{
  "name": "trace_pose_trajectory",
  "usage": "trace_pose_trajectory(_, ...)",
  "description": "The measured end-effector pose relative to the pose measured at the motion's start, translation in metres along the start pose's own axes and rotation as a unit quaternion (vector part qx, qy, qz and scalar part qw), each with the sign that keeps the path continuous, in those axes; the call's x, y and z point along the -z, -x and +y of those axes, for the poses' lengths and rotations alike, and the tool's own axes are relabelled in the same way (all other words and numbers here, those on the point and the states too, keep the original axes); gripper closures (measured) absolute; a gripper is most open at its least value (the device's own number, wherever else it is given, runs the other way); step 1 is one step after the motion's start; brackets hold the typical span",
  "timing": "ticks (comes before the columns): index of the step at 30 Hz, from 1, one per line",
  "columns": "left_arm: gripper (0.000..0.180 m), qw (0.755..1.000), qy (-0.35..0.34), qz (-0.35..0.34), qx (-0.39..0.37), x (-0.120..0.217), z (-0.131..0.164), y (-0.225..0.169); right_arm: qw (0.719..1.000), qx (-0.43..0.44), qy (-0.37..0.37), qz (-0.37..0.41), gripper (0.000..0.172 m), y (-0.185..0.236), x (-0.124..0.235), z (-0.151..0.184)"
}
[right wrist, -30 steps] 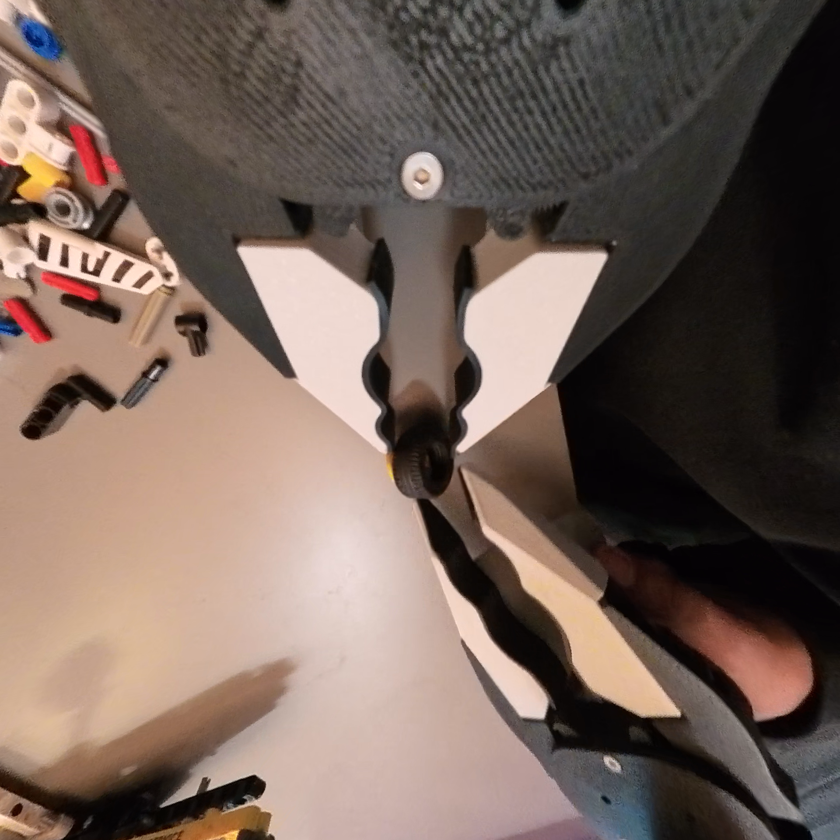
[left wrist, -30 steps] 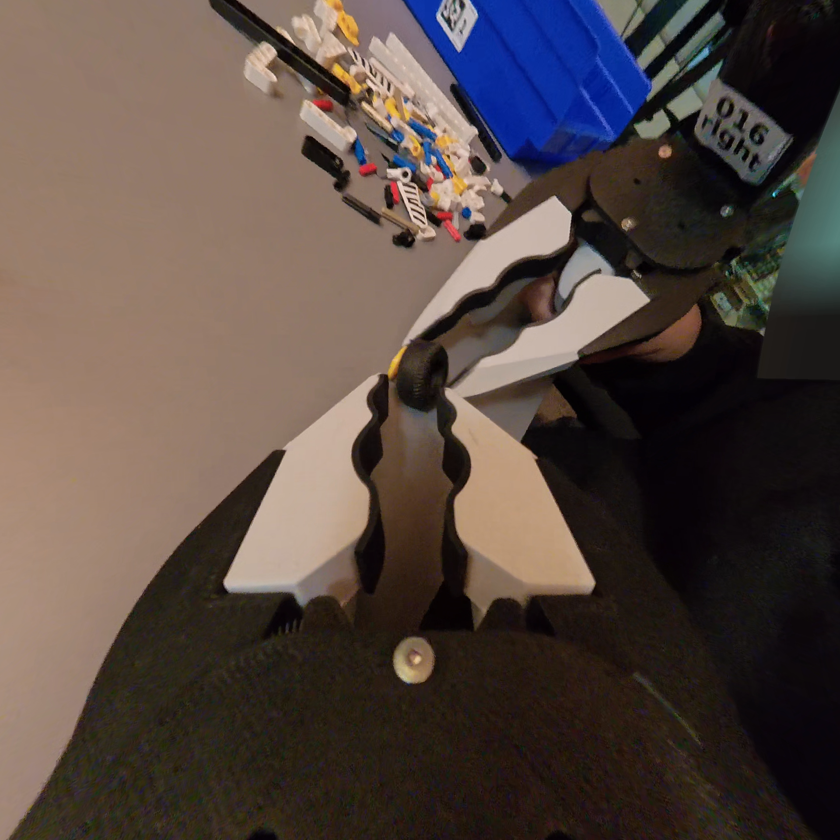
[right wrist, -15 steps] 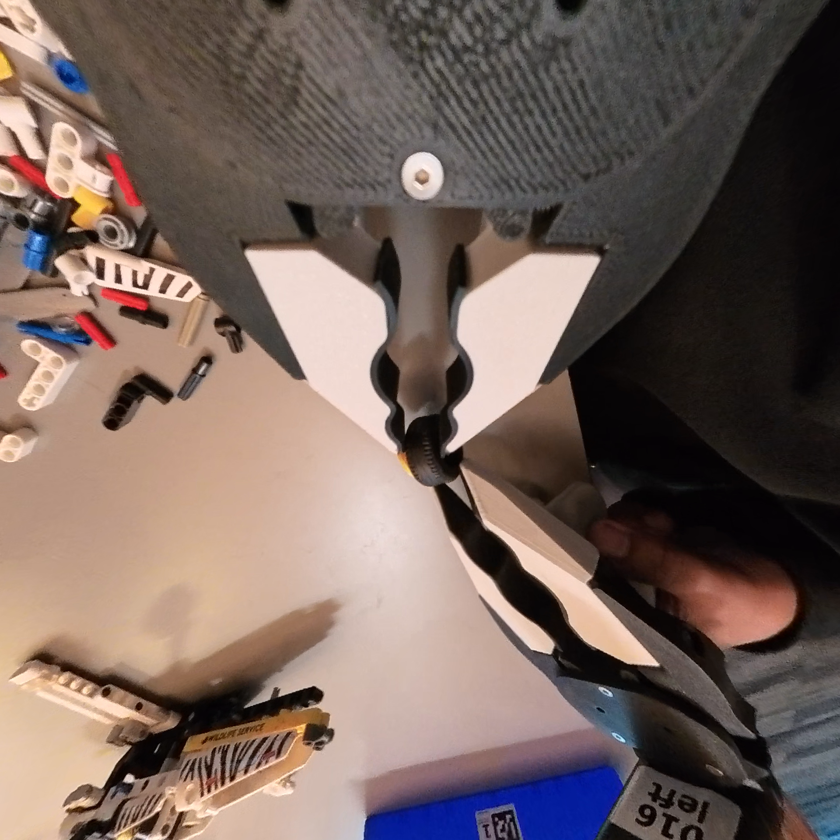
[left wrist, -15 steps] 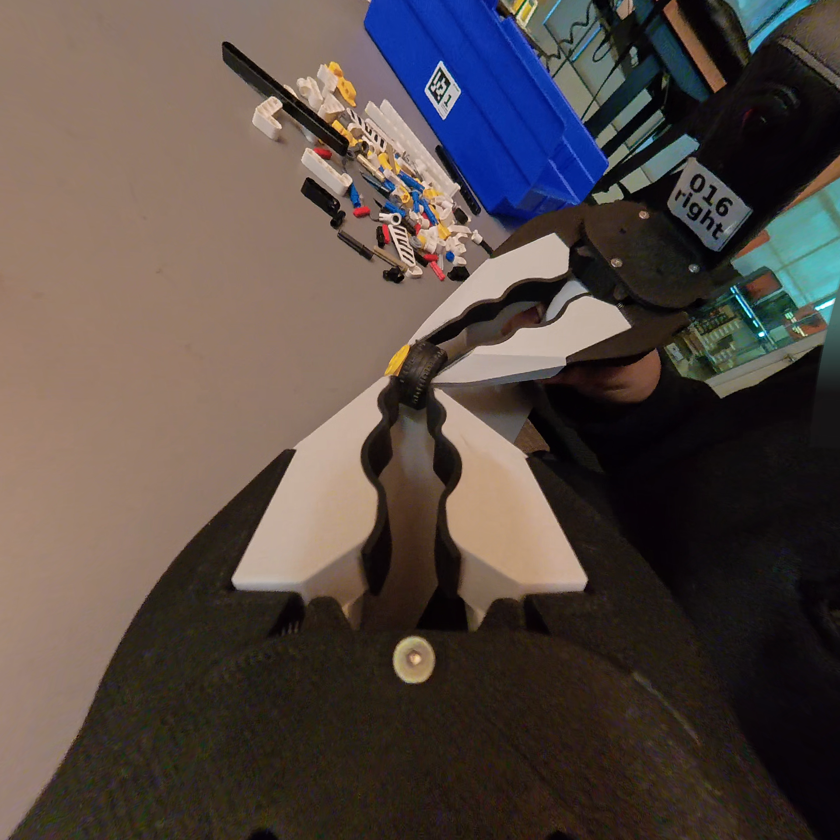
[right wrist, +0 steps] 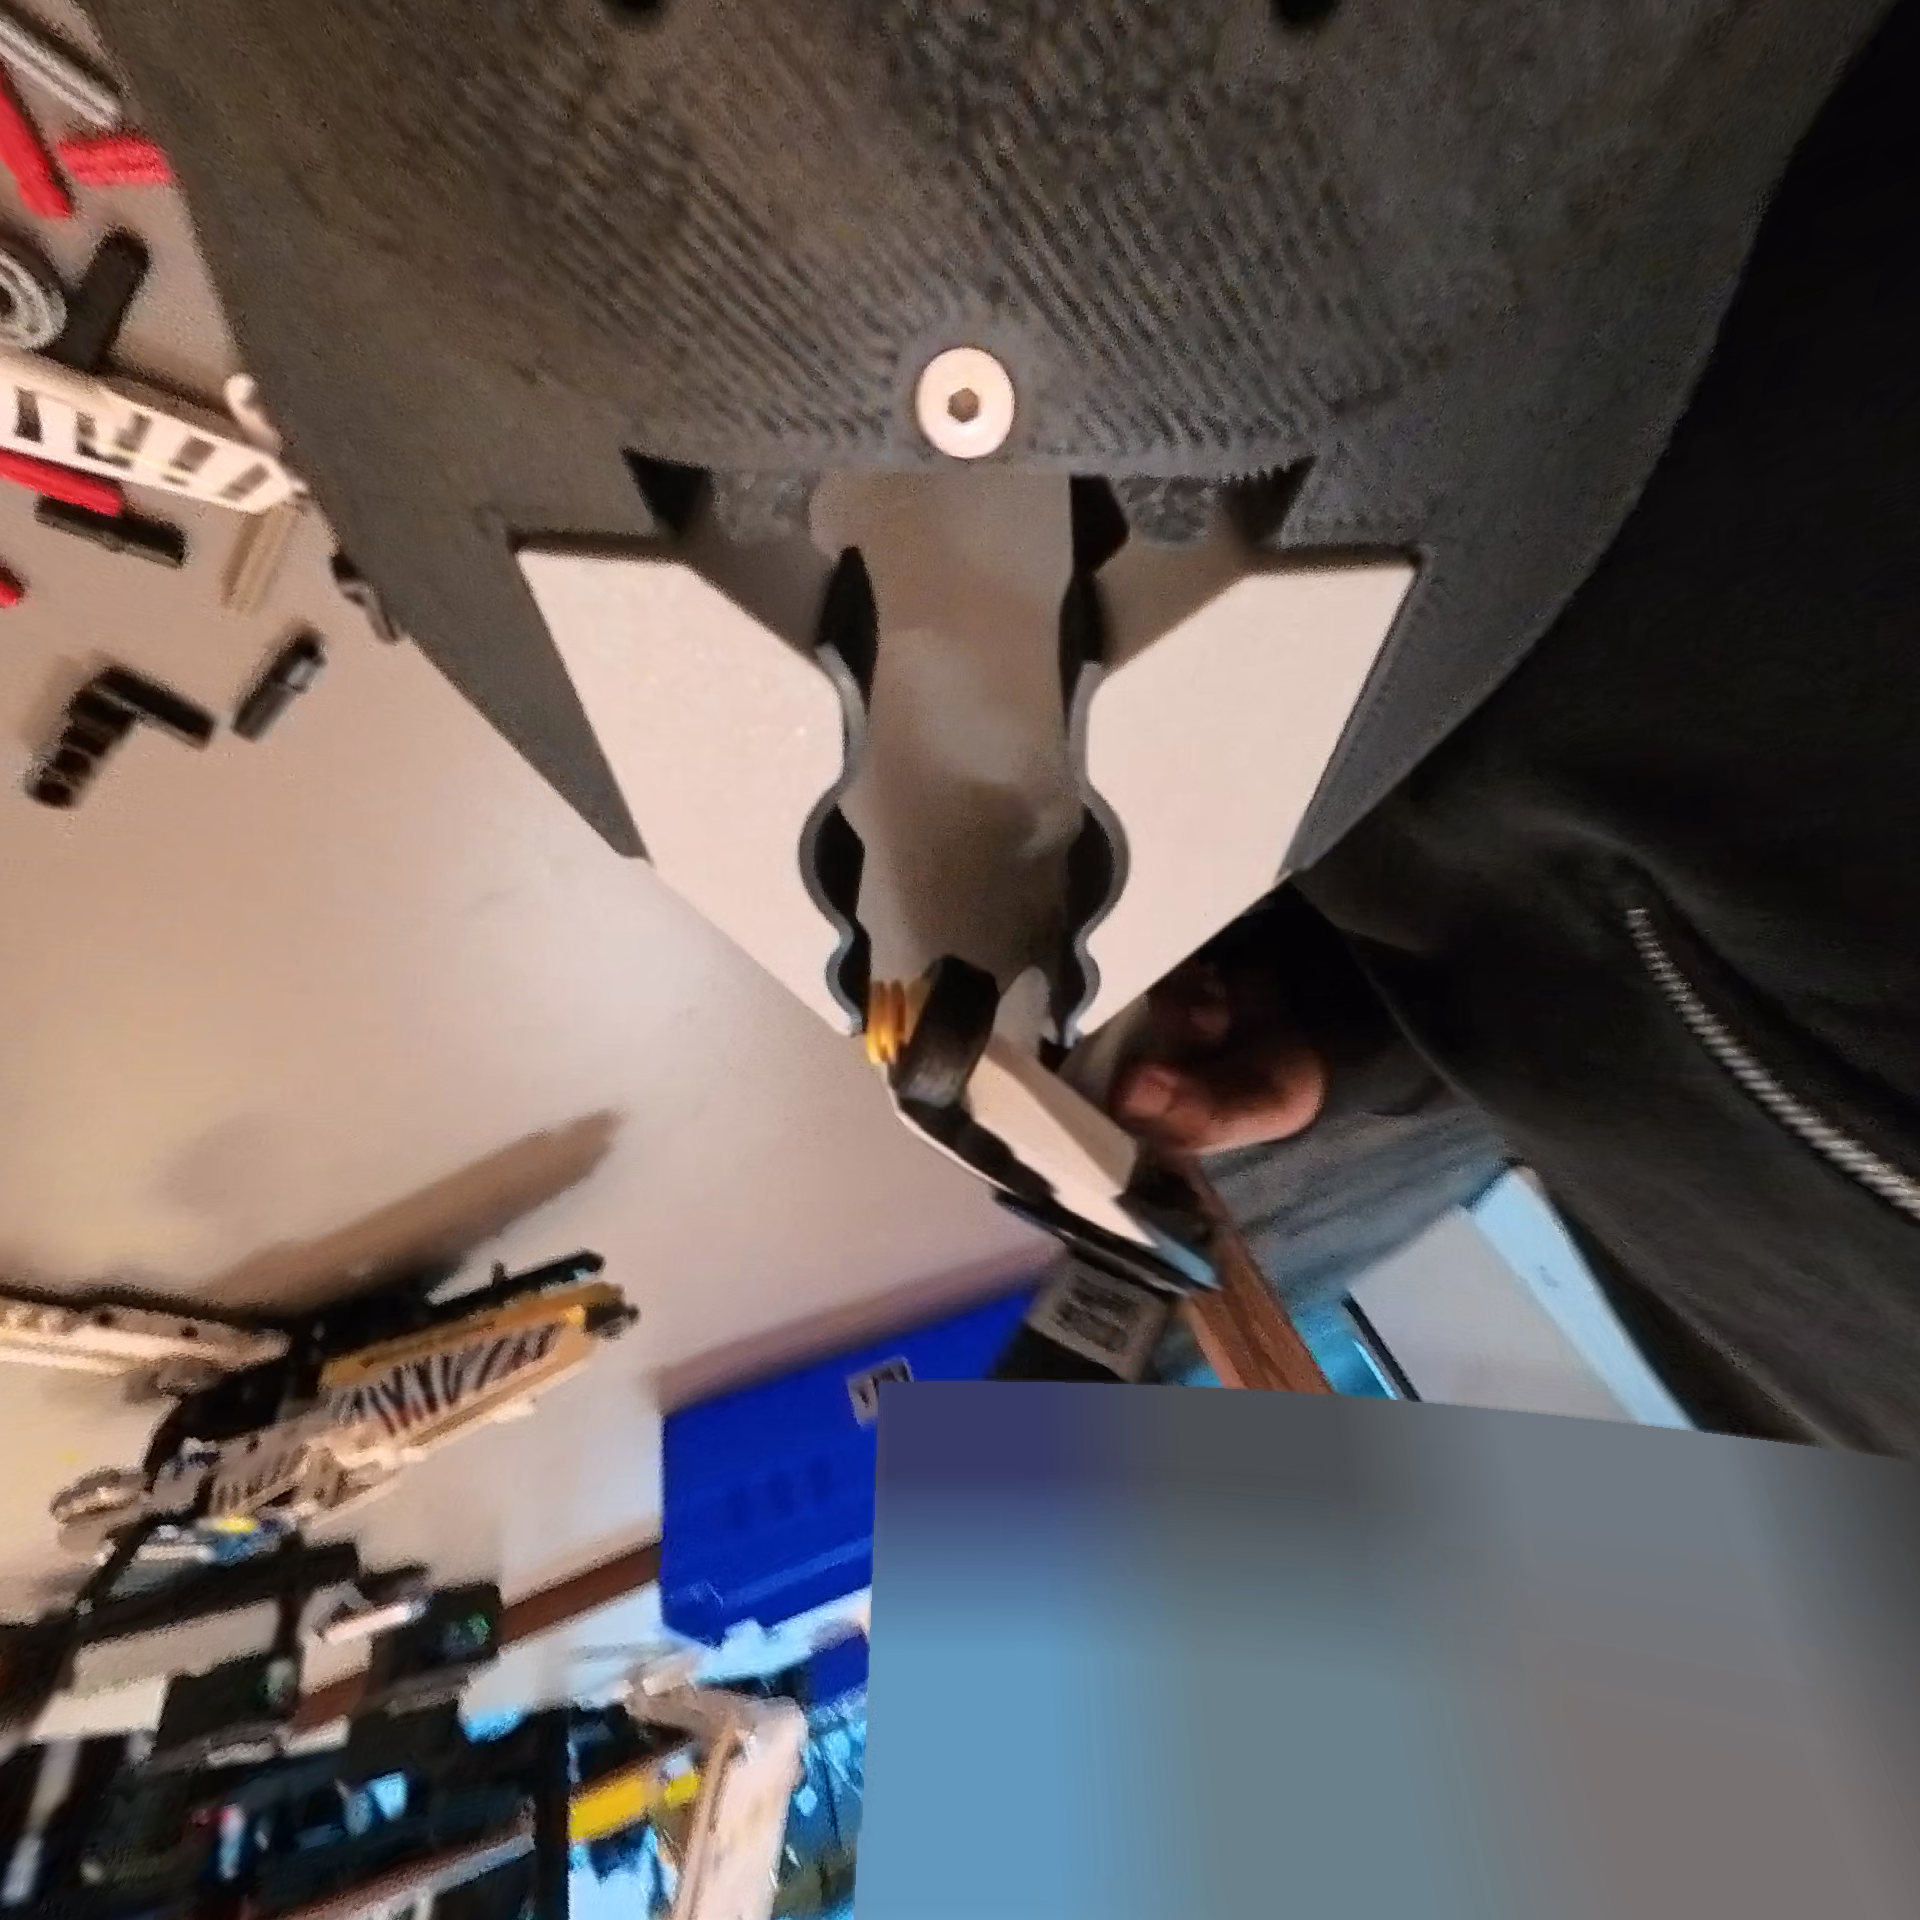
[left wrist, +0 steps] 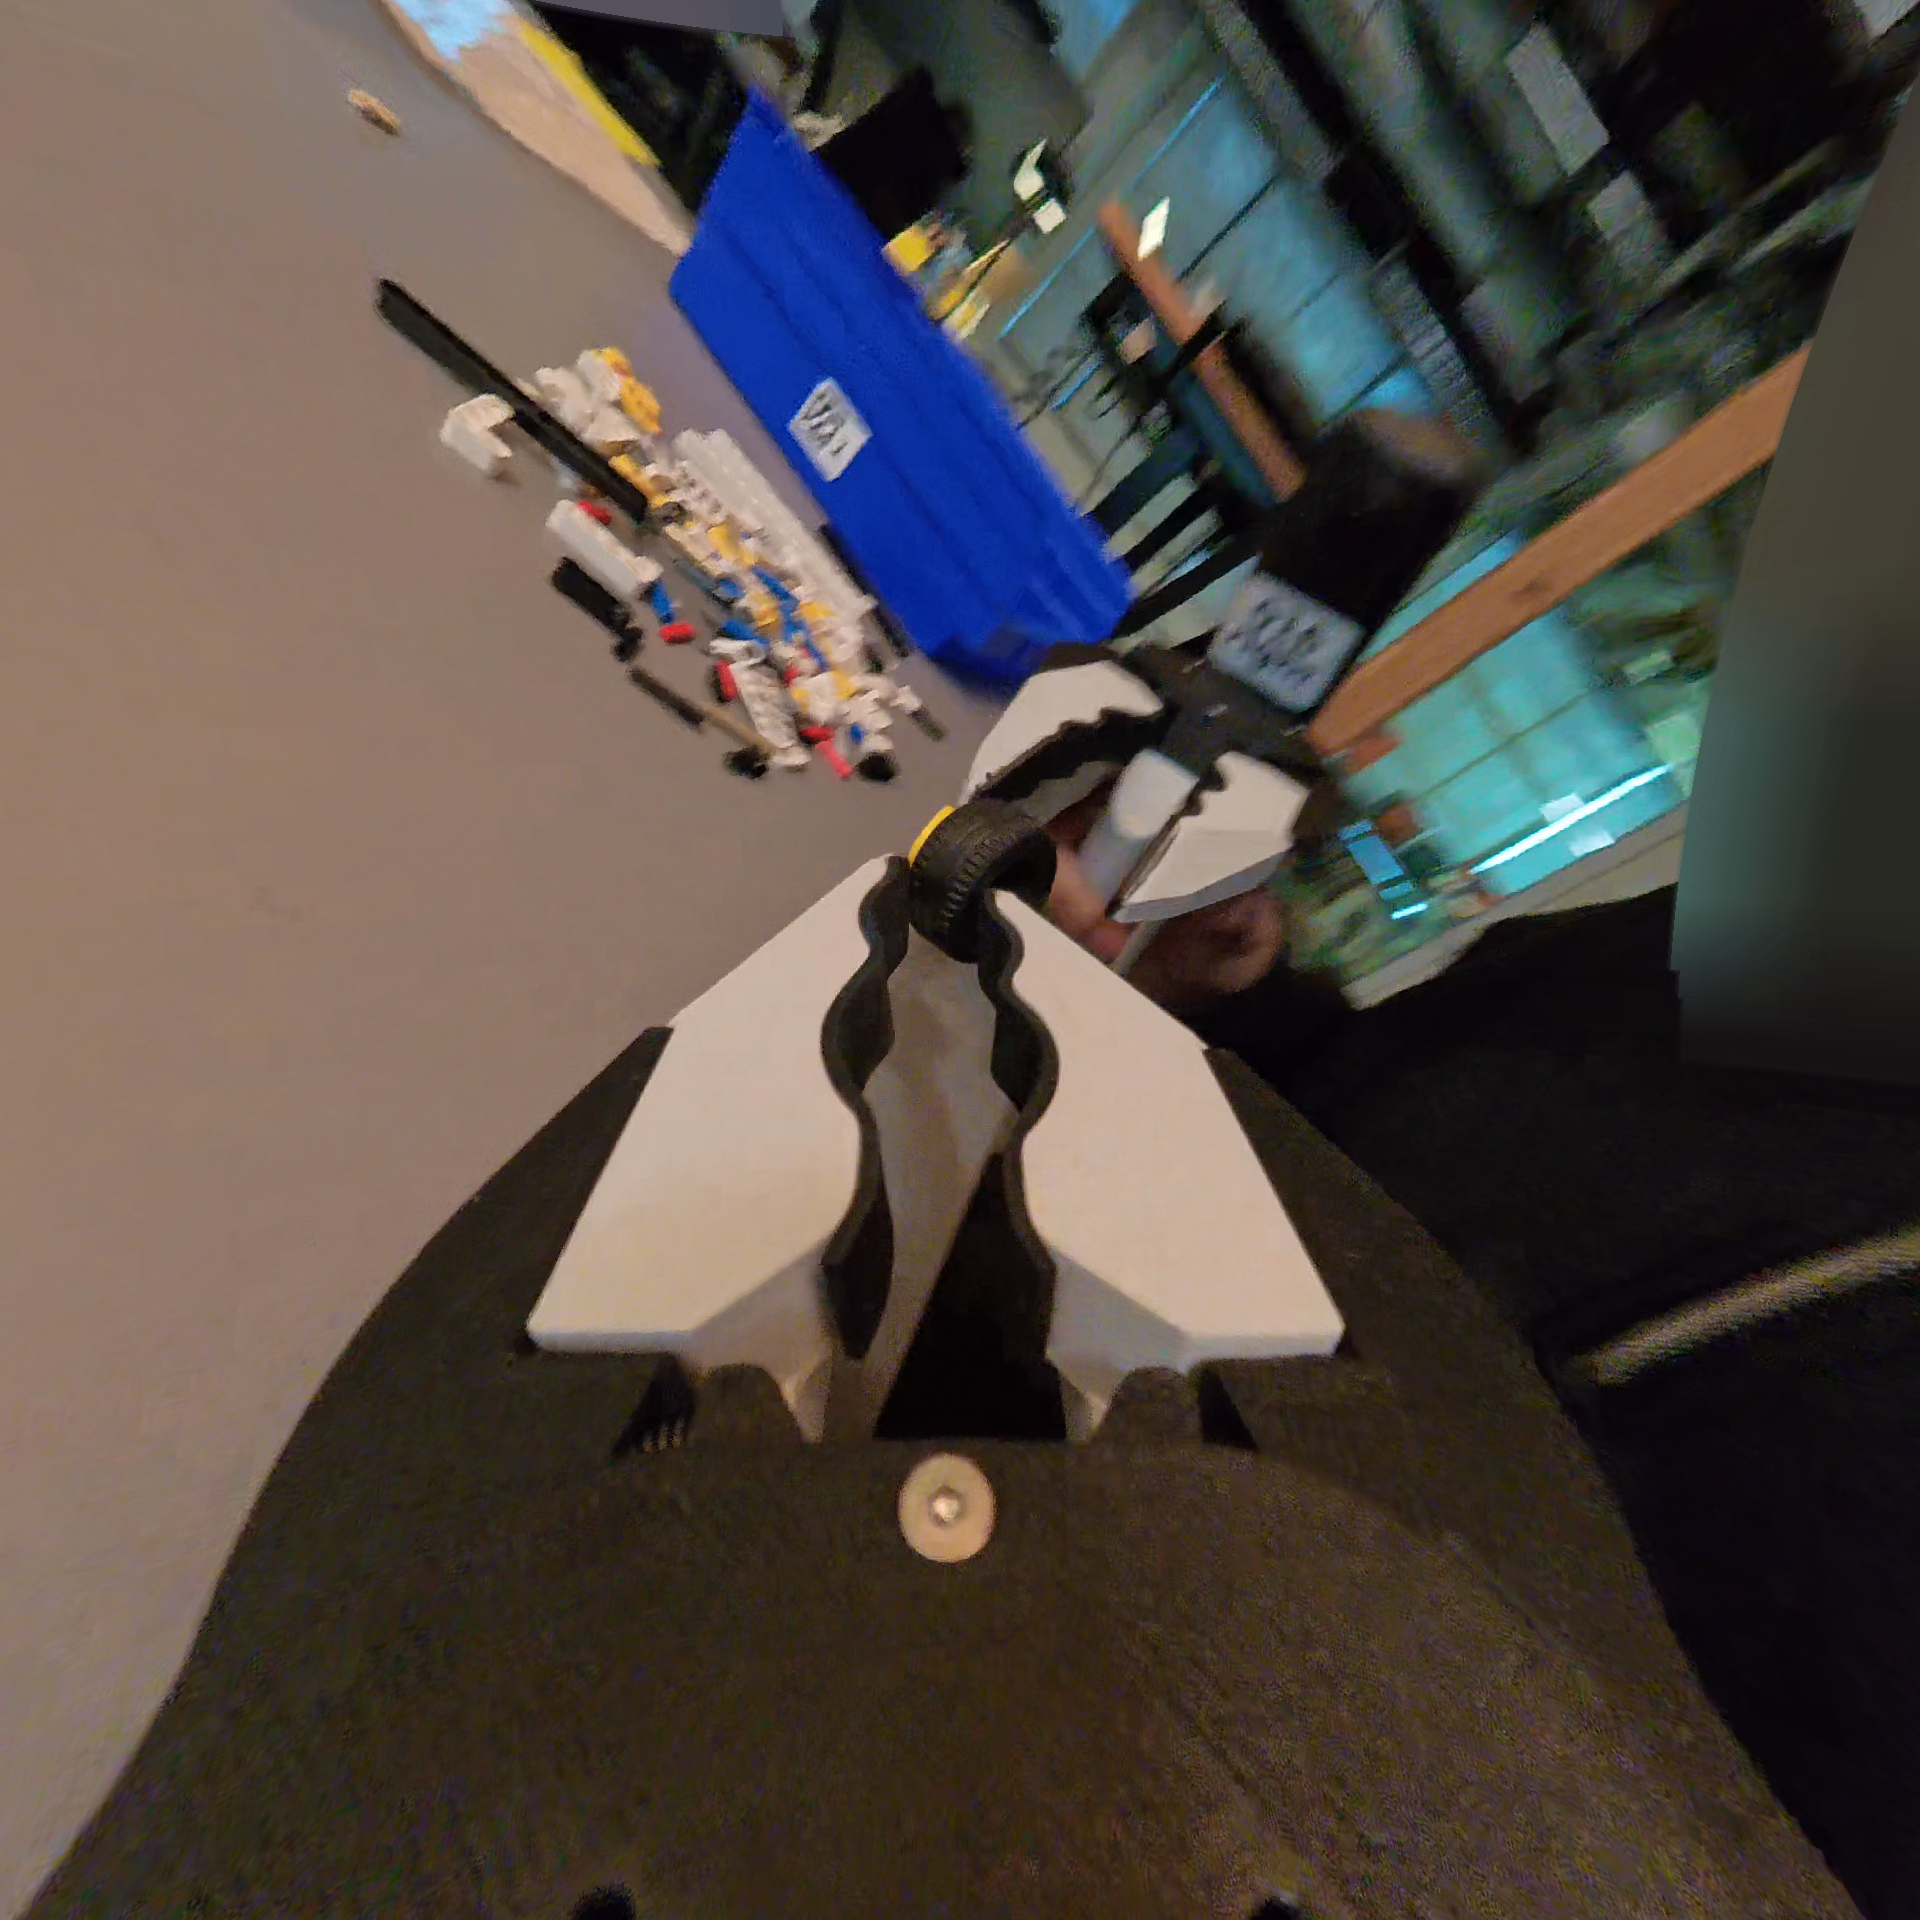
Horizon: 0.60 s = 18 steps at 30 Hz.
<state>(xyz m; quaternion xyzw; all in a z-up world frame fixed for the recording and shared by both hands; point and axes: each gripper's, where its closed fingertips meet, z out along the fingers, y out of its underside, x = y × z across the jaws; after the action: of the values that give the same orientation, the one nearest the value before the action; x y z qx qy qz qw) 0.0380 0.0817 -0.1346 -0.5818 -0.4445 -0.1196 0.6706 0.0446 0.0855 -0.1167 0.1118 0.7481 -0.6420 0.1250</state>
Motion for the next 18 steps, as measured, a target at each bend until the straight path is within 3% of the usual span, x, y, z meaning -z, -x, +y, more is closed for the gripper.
trace_pose_trajectory(3,0.171,0.984,-0.038,0.112,0.132,0.007,-0.015,-0.016,0.999,0.034,-0.027,-0.027,0.133,0.008,0.010,-0.010)
trace_pose_trajectory(6,0.171,0.952,-0.062,0.203,0.221,0.013,-0.026,-0.029,0.990,0.139,-0.016,0.015,0.129,0.002,0.015,-0.012)
trace_pose_trajectory(12,0.171,0.950,-0.033,0.207,0.232,0.009,-0.020,-0.032,0.929,0.363,0.008,0.074,0.134,0.005,0.011,-0.023)
trace_pose_trajectory(18,0.171,0.951,-0.010,0.198,0.236,0.005,-0.013,-0.031,0.891,0.446,0.047,0.068,0.148,0.008,0.000,-0.013)
